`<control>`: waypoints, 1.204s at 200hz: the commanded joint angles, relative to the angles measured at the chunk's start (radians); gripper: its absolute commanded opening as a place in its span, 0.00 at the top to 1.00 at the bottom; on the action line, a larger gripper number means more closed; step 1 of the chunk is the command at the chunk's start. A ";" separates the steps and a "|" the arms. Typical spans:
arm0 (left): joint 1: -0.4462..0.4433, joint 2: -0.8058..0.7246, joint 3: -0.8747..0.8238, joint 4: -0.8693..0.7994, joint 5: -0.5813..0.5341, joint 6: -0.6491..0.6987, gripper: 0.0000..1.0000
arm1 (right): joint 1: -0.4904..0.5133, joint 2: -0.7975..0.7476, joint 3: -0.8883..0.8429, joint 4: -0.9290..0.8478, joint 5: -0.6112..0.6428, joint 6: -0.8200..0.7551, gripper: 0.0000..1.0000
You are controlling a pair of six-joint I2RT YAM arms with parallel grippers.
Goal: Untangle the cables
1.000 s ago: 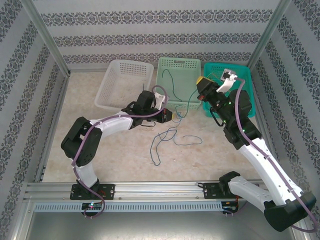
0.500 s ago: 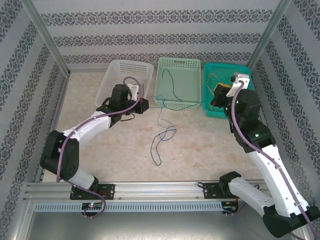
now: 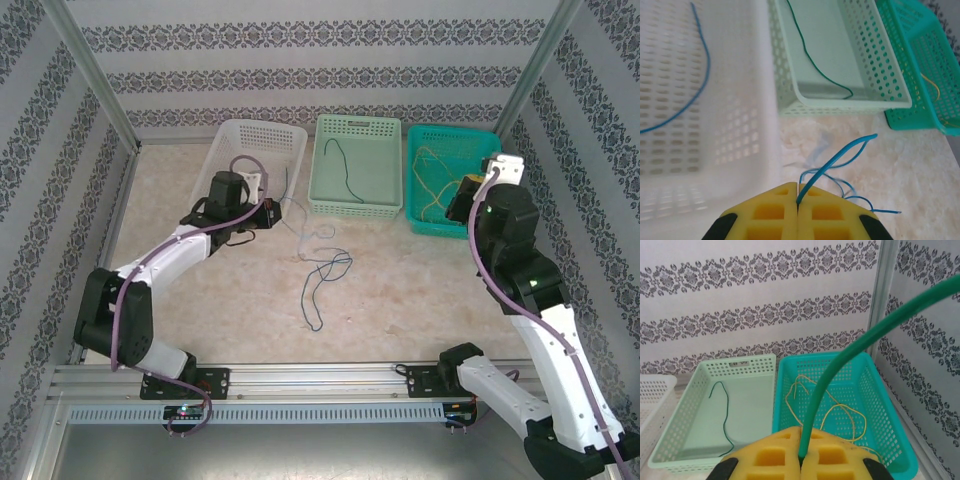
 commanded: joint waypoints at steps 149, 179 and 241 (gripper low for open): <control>0.022 -0.143 -0.052 0.033 0.126 -0.020 1.00 | -0.029 0.394 -0.014 0.793 -0.324 0.331 1.00; 0.022 -0.166 -0.051 0.040 0.133 -0.040 1.00 | -0.061 0.606 0.046 0.873 -0.384 0.396 1.00; 0.022 -0.224 -0.056 0.024 0.118 -0.051 1.00 | -0.115 1.055 0.335 0.727 -0.508 0.536 0.91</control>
